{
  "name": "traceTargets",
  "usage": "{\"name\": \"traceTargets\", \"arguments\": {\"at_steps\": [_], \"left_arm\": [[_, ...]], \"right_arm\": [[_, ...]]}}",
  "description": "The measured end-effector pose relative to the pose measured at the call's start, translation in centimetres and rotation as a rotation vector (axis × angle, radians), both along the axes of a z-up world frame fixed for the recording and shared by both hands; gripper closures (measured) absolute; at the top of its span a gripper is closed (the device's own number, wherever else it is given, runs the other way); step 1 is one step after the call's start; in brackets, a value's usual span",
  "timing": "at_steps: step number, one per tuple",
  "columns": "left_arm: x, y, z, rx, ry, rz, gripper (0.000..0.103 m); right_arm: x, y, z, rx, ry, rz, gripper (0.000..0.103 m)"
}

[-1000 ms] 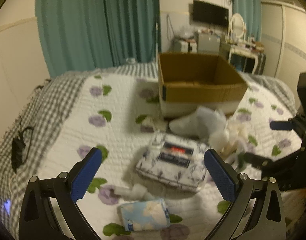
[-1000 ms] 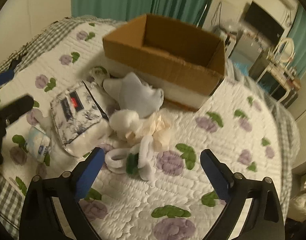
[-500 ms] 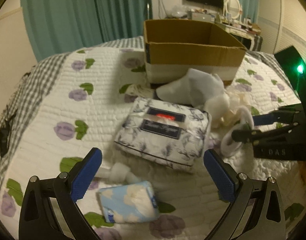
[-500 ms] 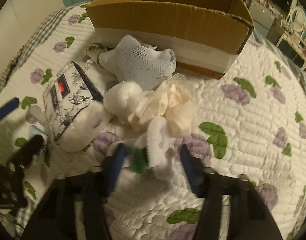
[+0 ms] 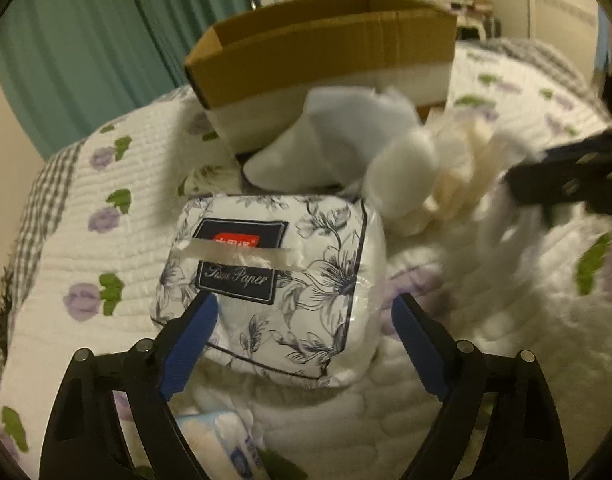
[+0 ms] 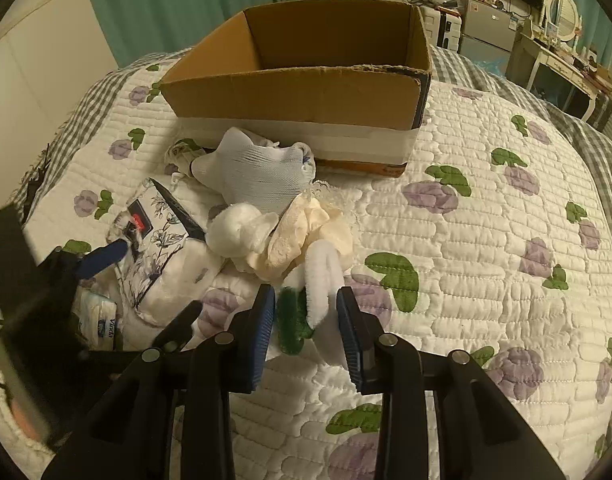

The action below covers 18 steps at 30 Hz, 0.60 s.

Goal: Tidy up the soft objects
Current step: 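Grasp the floral tissue pack with the left tool while the right tool grasps a white rolled sock, then carry both held items over the cardboard box and open both tools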

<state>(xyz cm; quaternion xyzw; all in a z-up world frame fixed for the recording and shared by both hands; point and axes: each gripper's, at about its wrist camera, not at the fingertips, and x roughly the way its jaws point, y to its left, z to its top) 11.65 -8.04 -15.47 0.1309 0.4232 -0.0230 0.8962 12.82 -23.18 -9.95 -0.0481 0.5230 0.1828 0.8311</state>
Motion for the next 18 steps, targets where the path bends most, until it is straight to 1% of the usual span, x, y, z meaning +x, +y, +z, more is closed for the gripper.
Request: {"name": "traceTargets", "arguments": {"at_steps": [1, 2, 3, 4, 6, 9, 11, 14, 16, 18], "left_arm": [[0.1, -0.1, -0.4, 0.028, -0.008, 0.003, 0.023], [0.1, -0.1, -0.6, 0.049, -0.019, 0.003, 0.028], [0.0, -0.1, -0.6, 0.047, -0.022, -0.007, 0.035], [-0.1, 0.1, -0.4, 0.035, -0.026, -0.008, 0.039], [-0.5, 0.3, 0.2, 0.023, -0.04, -0.019, 0.056], [-1.4, 0.3, 1.3, 0.012, -0.068, -0.039, 0.067], [-1.7, 0.5, 2.0, 0.005, -0.079, -0.036, 0.069], [-2.1, 1.5, 4.0, -0.071, -0.084, -0.034, 0.071], [-2.5, 2.2, 6.0, -0.131, -0.105, -0.037, 0.071], [-3.1, 2.6, 8.3, -0.163, -0.139, -0.047, 0.071]], "right_arm": [[0.0, 0.2, -0.1, -0.002, -0.003, -0.001, 0.071], [-0.1, 0.2, -0.1, -0.003, -0.006, -0.003, 0.071], [-0.1, 0.1, 0.0, -0.002, -0.012, -0.005, 0.071], [-0.2, 0.0, 0.1, 0.002, -0.018, -0.007, 0.071], [-0.3, 0.0, 0.3, 0.008, -0.031, -0.011, 0.072], [-0.7, -0.2, 0.8, 0.015, -0.05, -0.015, 0.073], [-0.9, -0.3, 1.1, 0.017, -0.063, -0.017, 0.073], [-1.5, -0.2, 2.0, 0.013, -0.097, -0.012, 0.074], [-1.8, -0.1, 2.9, 0.011, -0.134, -0.007, 0.074], [-2.0, 0.2, 4.6, 0.013, -0.182, 0.004, 0.075]]}}
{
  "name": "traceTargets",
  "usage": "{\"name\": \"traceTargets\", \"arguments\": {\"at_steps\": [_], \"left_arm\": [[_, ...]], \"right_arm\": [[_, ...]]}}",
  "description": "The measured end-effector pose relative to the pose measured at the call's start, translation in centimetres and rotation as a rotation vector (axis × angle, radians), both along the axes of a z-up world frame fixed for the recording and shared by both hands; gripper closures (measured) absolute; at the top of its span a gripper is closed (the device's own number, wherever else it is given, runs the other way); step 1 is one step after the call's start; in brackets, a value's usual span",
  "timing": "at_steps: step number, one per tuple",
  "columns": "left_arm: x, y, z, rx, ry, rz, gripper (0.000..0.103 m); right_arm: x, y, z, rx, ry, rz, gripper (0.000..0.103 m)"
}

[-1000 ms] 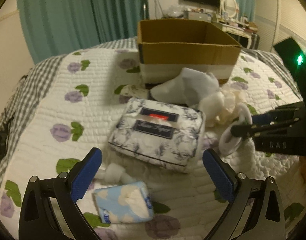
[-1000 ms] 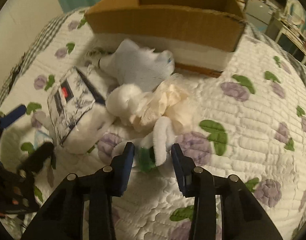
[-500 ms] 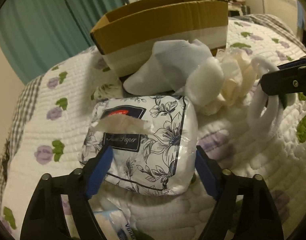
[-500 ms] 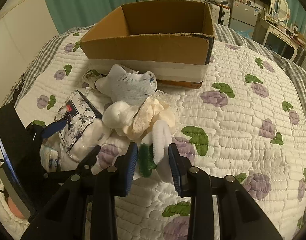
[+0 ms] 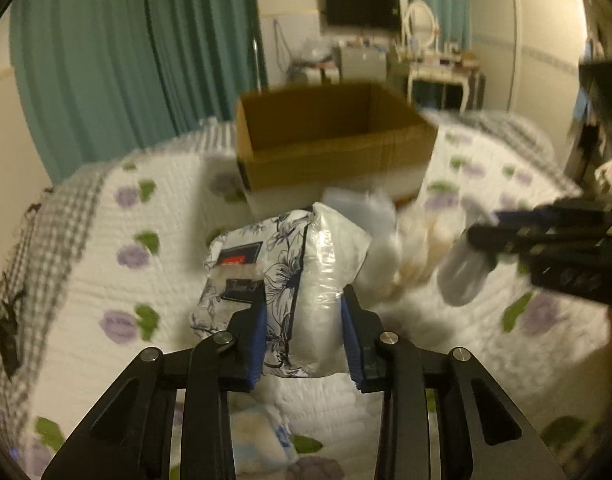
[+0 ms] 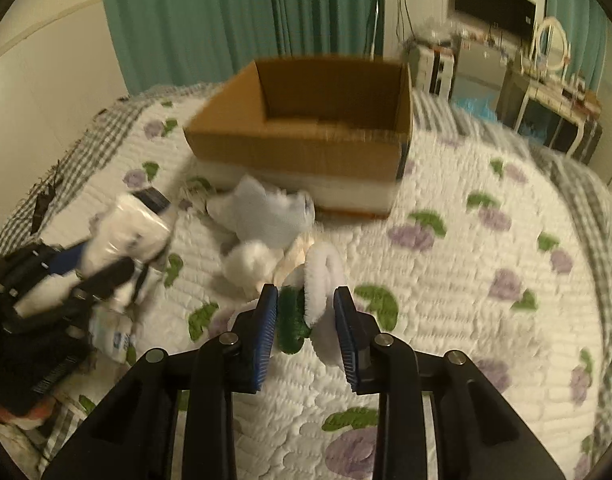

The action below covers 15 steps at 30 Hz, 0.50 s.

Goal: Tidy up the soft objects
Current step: 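Carry both held items over the cardboard box and open both tools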

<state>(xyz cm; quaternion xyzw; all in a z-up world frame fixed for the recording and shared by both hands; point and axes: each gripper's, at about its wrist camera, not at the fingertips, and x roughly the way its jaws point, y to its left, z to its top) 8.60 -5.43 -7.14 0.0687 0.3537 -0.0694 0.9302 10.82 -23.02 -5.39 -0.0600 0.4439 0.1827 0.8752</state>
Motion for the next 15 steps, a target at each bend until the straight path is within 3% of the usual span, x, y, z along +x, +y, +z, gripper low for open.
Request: {"name": "traceTargets", "arguments": {"at_steps": [11, 15], "left_arm": [[2.0, 1.1, 9.6, -0.081, -0.149, 0.008, 0.071], [4.2, 0.4, 11.9, -0.067, -0.194, -0.004, 0.07]], "right_arm": [[3.4, 0.6, 10.4, 0.011, -0.219, 0.008, 0.075], [6.7, 1.3, 12.8, 0.01, -0.26, -0.006, 0.075]]}}
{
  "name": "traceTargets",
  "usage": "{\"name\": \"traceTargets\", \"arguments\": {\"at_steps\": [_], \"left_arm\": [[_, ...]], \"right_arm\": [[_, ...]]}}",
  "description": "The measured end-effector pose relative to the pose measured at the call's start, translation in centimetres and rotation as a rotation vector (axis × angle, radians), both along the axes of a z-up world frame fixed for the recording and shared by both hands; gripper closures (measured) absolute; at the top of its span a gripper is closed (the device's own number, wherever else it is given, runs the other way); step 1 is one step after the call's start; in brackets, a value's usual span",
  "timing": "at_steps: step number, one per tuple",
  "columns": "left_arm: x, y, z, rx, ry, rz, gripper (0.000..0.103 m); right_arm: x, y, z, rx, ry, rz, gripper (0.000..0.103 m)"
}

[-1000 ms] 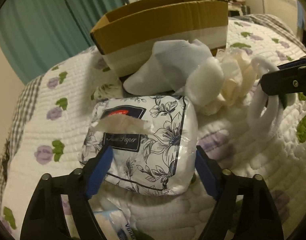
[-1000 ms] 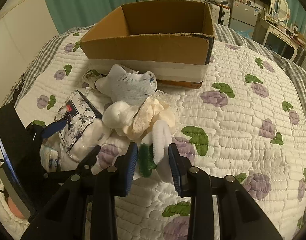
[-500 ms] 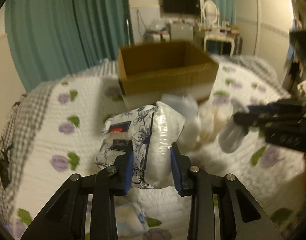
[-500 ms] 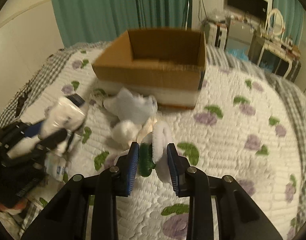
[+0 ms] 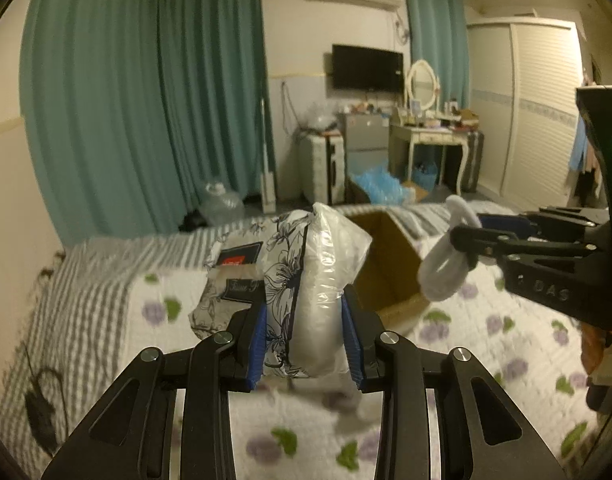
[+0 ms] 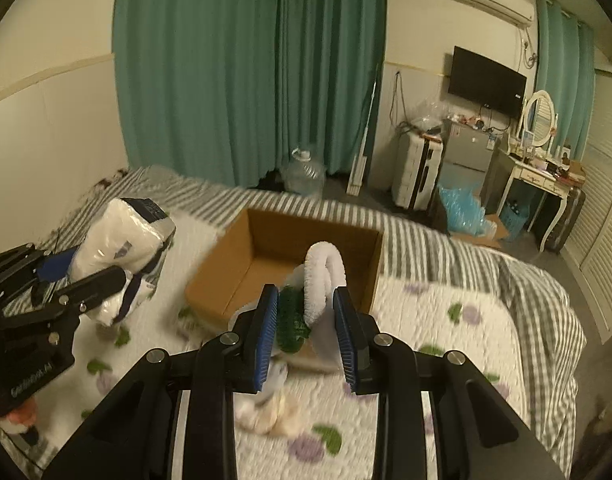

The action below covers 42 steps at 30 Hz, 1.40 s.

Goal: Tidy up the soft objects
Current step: 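Carry both held items over the cardboard box and open both tools, then lower the left tool onto the light blue tissue pack and grasp it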

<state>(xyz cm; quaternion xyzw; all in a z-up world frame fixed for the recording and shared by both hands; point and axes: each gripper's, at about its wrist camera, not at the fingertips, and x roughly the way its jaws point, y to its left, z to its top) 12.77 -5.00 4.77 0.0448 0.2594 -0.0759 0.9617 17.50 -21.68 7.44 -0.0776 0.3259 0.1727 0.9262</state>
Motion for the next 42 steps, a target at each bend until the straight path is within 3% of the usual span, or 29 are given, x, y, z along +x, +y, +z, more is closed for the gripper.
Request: {"name": "traceTargets", "arguments": {"at_steps": [5, 12, 15, 20, 22, 23, 24, 27, 28, 34, 38, 39, 42], "left_arm": [[3.8, -1.3, 0.7, -0.02, -0.004, -0.014, 0.07], [9.3, -2.2, -2.5, -0.016, 0.069, -0.012, 0.07], [10.6, -2.8, -4.6, 0.001, 0.098, -0.033, 0.07], [10.4, -3.7, -5.1, 0.029, 0.075, -0.074, 0.064], [10.5, -3.8, -5.0, 0.032, 0.077, -0.077, 0.061], [10.7, -3.8, -4.8, 0.031, 0.077, -0.081, 0.058], [10.7, -3.8, -4.8, 0.034, 0.075, -0.08, 0.053], [10.9, -3.3, -4.2, 0.044, 0.076, -0.04, 0.018], [11.0, -3.0, -4.0, 0.035, 0.072, -0.035, 0.015], [9.9, -0.6, -1.4, -0.023, 0.047, 0.018, 0.013], [6.9, 1.2, 1.6, -0.002, -0.031, 0.051, 0.012], [5.8, 1.7, 2.3, -0.008, -0.052, 0.048, 0.006], [2.8, 3.5, 4.0, -0.036, -0.111, 0.05, 0.005]], "right_arm": [[4.2, 0.9, -1.1, -0.004, 0.02, -0.032, 0.075], [9.3, 1.2, -5.8, 0.006, 0.124, -0.076, 0.075], [9.4, 1.2, -7.3, 0.0, 0.133, -0.065, 0.075], [9.9, 0.8, -8.6, 0.015, 0.129, -0.056, 0.075], [9.7, 0.6, -8.6, 0.027, 0.125, -0.054, 0.068], [9.4, 0.5, -8.4, 0.031, 0.118, -0.061, 0.062], [9.2, 0.3, -8.2, 0.037, 0.109, -0.067, 0.047], [8.7, -0.5, -7.3, 0.047, 0.09, -0.088, 0.041], [8.7, -0.7, -7.0, 0.051, 0.095, -0.085, 0.033], [6.0, -2.0, -3.2, 0.044, 0.025, -0.098, 0.017], [2.9, -2.5, 0.4, 0.037, -0.055, -0.087, 0.009], [1.9, -2.5, 1.4, 0.033, -0.082, -0.081, 0.008], [-0.9, -2.3, 3.6, 0.03, -0.131, -0.065, 0.003]]}}
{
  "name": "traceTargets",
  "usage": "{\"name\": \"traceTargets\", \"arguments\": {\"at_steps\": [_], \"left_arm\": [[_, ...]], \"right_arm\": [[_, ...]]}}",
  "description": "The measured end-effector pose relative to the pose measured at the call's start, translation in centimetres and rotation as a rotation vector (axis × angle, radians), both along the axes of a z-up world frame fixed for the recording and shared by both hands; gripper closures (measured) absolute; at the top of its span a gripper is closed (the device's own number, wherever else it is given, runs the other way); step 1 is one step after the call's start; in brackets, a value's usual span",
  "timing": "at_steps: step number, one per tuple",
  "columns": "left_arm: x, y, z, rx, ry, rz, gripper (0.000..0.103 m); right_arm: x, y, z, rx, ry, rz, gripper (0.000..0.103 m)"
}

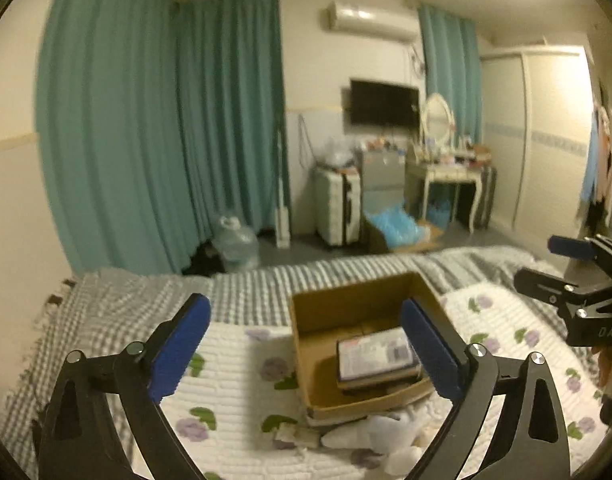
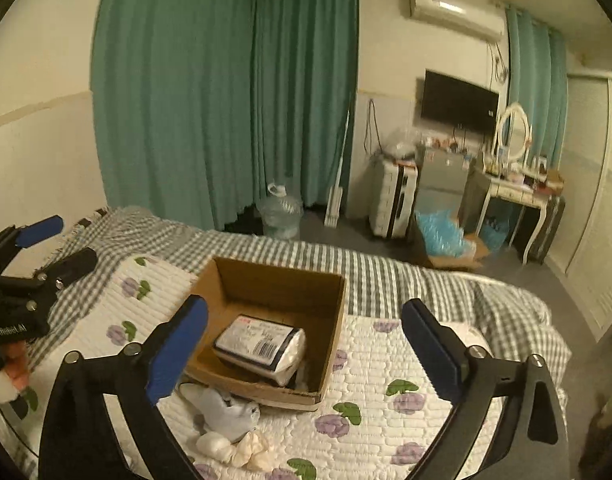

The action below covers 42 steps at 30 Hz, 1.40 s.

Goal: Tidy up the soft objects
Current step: 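Lower the left tool onto the light blue tissue pack and grasp it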

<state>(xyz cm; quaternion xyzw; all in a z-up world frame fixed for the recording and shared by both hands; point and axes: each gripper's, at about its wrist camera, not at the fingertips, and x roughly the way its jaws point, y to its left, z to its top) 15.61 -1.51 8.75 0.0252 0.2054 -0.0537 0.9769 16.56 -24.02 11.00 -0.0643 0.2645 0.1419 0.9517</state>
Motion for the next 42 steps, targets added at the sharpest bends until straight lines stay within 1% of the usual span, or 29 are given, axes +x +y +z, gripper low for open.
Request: {"name": "traceTargets", "arguments": {"at_steps": [2, 4, 8, 11, 12, 14, 16, 17, 18, 20, 23, 25, 28, 31, 32, 35, 36, 38, 40, 42], "left_arm": [[-2.2, 1.2, 0.6, -0.026, -0.032, 0.016, 0.005], [-3.7, 2.1, 0.6, -0.05, -0.032, 0.021, 0.005], [-5.7, 3.4, -0.9, -0.029, 0.016, 0.096, 0.005], [-6.8, 4.1, -3.1, -0.029, 0.067, 0.13, 0.005], [-7.1, 4.2, -3.8, -0.032, 0.084, 0.129, 0.005], [-7.8, 4.5, -5.9, -0.041, 0.126, 0.158, 0.005], [-8.1, 4.5, -8.3, -0.049, 0.19, 0.176, 0.005], [-8.6, 4.6, -9.5, -0.047, 0.223, 0.174, 0.005], [-8.8, 4.2, -10.6, -0.038, 0.256, 0.172, 0.005], [-9.2, 3.7, -13.2, -0.02, 0.312, 0.193, 0.005], [-9.7, 3.2, -16.8, -0.026, 0.409, 0.189, 0.005], [-10.1, 3.2, -18.5, -0.039, 0.448, 0.209, 0.005], [-10.7, 3.1, -20.2, -0.091, 0.505, 0.178, 0.006], [-11.1, 2.9, -21.8, -0.114, 0.547, 0.149, 0.007], [-11.0, 2.7, -22.3, -0.114, 0.562, 0.139, 0.007], [-10.4, 2.7, -24.3, -0.096, 0.628, 0.149, 0.007], [-10.2, 2.8, -24.8, -0.087, 0.641, 0.156, 0.016], [-9.8, 2.8, -25.4, -0.075, 0.655, 0.161, 0.028], [-9.8, 2.9, -25.3, -0.093, 0.662, 0.148, 0.028], [-10.0, 2.8, -25.1, -0.09, 0.653, 0.145, 0.029]], "right_arm": [[-1.6, 0.2, 0.6, 0.009, -0.01, 0.019, 0.002], [-2.8, 0.4, 0.6, 0.02, -0.005, 0.034, 0.002], [-5.2, 0.9, -1.6, 0.012, 0.039, 0.064, 0.002], [-6.5, 1.5, -4.9, -0.001, 0.095, 0.078, 0.002], [-6.8, 1.8, -6.4, -0.004, 0.117, 0.078, 0.002], [-6.9, 2.0, -9.6, -0.005, 0.184, 0.074, 0.002], [-7.1, 1.9, -12.8, -0.005, 0.249, 0.073, 0.002], [-7.0, 1.8, -13.8, -0.009, 0.27, 0.07, 0.002], [-7.0, 2.0, -15.4, -0.037, 0.307, 0.066, 0.002], [-7.2, 2.0, -16.7, -0.063, 0.333, 0.061, 0.002], [-7.0, 1.7, -17.0, -0.053, 0.335, 0.051, 0.002], [-6.8, 1.7, -17.3, -0.059, 0.342, 0.043, 0.002], [-6.7, 2.1, -18.3, -0.091, 0.363, 0.039, 0.002], [-6.8, 2.5, -18.3, -0.104, 0.358, 0.051, 0.002], [-6.9, 2.6, -18.2, -0.108, 0.354, 0.052, 0.002], [-7.1, 3.0, -18.3, -0.127, 0.345, 0.058, 0.002], [-7.2, 3.2, -18.4, -0.135, 0.342, 0.062, 0.002], [-7.3, 3.4, -18.5, -0.147, 0.339, 0.067, 0.002], [-7.4, 3.6, -18.5, -0.157, 0.335, 0.072, 0.002], [-7.5, 3.8, -18.5, -0.163, 0.331, 0.081, 0.002]]}}
